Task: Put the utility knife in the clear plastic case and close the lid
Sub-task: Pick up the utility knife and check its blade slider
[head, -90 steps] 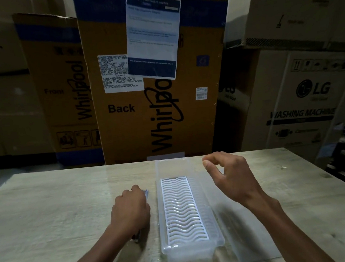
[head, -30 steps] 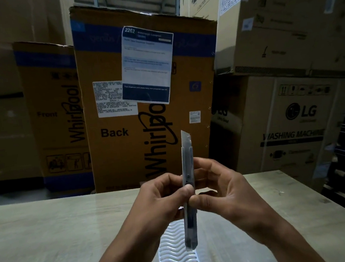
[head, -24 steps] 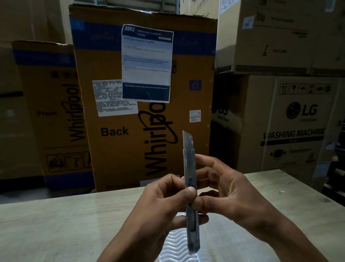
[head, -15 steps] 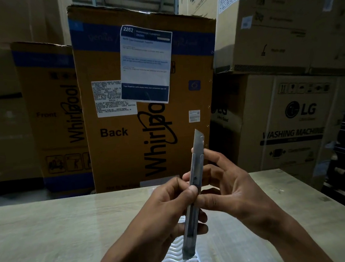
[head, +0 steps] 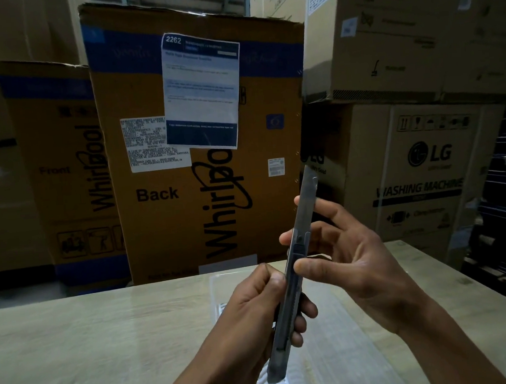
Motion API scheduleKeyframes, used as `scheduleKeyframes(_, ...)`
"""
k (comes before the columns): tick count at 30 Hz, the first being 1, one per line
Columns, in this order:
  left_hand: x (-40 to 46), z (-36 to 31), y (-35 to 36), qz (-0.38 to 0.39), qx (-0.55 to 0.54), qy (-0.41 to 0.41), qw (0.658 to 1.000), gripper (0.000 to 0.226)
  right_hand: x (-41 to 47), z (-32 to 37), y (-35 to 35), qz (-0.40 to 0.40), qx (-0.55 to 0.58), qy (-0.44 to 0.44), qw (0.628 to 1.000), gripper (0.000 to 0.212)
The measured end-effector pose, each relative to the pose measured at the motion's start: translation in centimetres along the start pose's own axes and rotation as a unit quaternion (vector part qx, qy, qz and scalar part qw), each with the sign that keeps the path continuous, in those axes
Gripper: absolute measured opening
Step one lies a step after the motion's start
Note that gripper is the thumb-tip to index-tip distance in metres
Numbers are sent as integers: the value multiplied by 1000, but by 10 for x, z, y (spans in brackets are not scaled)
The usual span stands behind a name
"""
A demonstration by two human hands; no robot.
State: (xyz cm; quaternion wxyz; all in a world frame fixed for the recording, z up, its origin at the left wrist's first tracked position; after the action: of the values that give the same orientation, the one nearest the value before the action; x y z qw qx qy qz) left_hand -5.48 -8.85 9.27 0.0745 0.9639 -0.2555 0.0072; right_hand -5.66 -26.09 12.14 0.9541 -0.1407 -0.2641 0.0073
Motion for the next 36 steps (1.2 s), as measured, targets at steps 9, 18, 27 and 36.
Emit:
scheduleKeyframes(9,0,3,4,14,6,7,1000,31,0,3,-6,-13,5,-13,1000,80)
scheduleKeyframes(18,1,3,7,17,9,4,1000,31,0,5,-10,-11,12,-19,1000,79)
scheduleKeyframes(27,1,3,7,16,5,4,1000,30,0,4,-8,-6,7,-19,1000,78)
scheduleKeyframes(36,1,2,4,3,-10,28,1000,29,0,4,-1,10,-11,-4,1000,76)
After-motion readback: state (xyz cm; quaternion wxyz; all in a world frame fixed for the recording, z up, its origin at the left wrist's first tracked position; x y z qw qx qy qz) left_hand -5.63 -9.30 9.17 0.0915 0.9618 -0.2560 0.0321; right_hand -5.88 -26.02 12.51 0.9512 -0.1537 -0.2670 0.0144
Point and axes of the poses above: each hand's wrist, its own x-axis towards the middle knuckle, its own y-axis out of the palm, z = x × y, the point moved 2 cm from there along x, towards the middle knuckle, and after that the axes turned 2 degrees about -z, right-handed, at the moved point
